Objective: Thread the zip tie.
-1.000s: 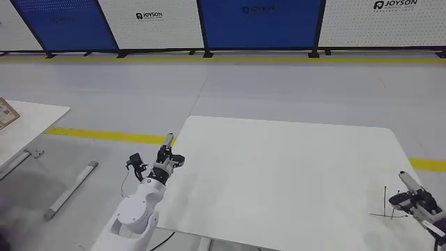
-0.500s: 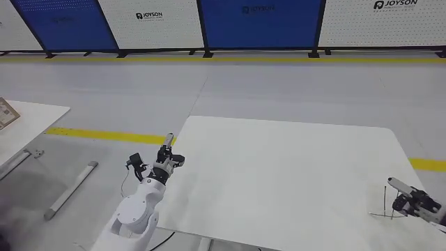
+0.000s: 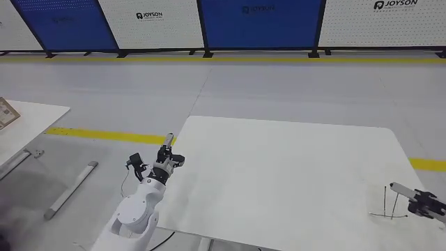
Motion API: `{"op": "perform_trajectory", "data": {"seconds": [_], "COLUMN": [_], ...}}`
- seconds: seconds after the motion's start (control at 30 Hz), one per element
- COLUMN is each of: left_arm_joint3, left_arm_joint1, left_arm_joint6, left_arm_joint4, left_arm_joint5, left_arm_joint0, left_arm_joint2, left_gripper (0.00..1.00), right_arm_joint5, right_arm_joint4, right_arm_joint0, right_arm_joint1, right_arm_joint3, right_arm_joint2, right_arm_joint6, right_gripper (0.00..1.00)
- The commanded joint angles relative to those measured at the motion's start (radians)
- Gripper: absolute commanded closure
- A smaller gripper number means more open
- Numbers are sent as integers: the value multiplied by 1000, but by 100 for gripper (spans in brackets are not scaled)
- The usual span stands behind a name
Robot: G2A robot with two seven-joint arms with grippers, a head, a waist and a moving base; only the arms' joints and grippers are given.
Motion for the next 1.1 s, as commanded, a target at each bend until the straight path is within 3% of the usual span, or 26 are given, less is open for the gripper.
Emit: {"op": "perform_trajectory", "data": {"seconds": [0.0, 0.17, 0.83, 0.97, 1.07], "left_arm_joint3": [0, 0, 0, 0, 0], "left_arm_joint1": [0, 0, 0, 0, 0], "left_arm_joint6": [0, 0, 0, 0, 0], "left_arm_joint4": [0, 0, 0, 0, 0], "left_arm_joint5": [0, 0, 0, 0, 0], "left_arm_joint0": [0, 0, 0, 0, 0], "left_arm_joint2": [0, 0, 0, 0, 0], "left_gripper": [0, 0, 0, 0, 0], "right_arm_joint5": [-21, -18, -18, -20, 27], "right_arm_joint4": [-12, -118, -118, -179, -244], "right_arm_joint0": [22, 37, 37, 25, 37], "right_arm_joint1": [13, 73, 73, 79, 86], "right_arm_joint3": [5, 4, 4, -16, -41], "right_arm_joint2": [2, -113, -113, -139, -177], "right_arm_joint6": [59, 59, 59, 59, 59], "right_gripper": [0, 0, 0, 0, 0]}}
